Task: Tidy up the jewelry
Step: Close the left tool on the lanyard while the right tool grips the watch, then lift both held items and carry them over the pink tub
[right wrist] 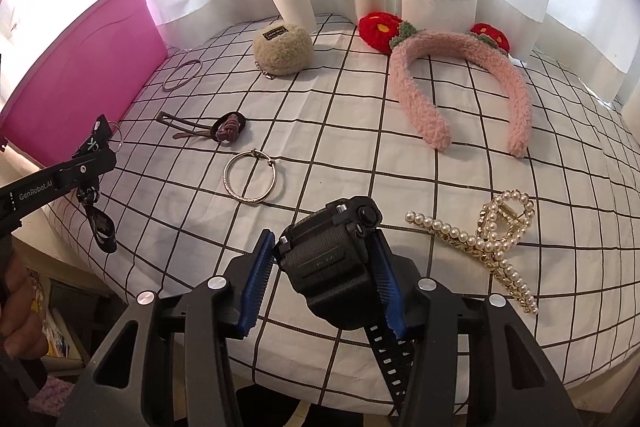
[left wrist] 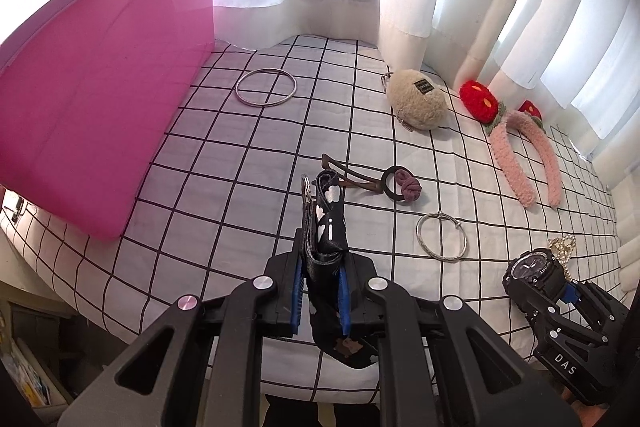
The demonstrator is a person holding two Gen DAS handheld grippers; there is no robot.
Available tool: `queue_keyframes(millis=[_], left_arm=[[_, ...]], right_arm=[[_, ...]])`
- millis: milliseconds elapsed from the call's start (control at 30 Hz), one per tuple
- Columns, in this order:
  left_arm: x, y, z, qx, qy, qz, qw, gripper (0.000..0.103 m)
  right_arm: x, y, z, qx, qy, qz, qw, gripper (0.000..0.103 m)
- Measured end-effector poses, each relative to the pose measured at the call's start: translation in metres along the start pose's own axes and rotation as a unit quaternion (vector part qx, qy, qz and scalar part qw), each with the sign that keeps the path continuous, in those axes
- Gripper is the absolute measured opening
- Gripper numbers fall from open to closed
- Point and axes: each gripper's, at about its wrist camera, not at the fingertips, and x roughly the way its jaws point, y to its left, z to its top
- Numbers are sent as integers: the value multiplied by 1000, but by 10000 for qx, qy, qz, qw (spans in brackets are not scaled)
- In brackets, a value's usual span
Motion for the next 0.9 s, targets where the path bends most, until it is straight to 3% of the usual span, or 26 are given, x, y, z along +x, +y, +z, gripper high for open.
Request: queue_keyframes(millis=[500,900], left_arm=[[-14,-1,4,1,-134,-29,9999,14],[-41,-2,20,29,-445,-48,9990,14]], right_arm=[[-14,-2,13,23,-307,266,9992,45],[-37,7,42,-111,-764,394,9962,45]])
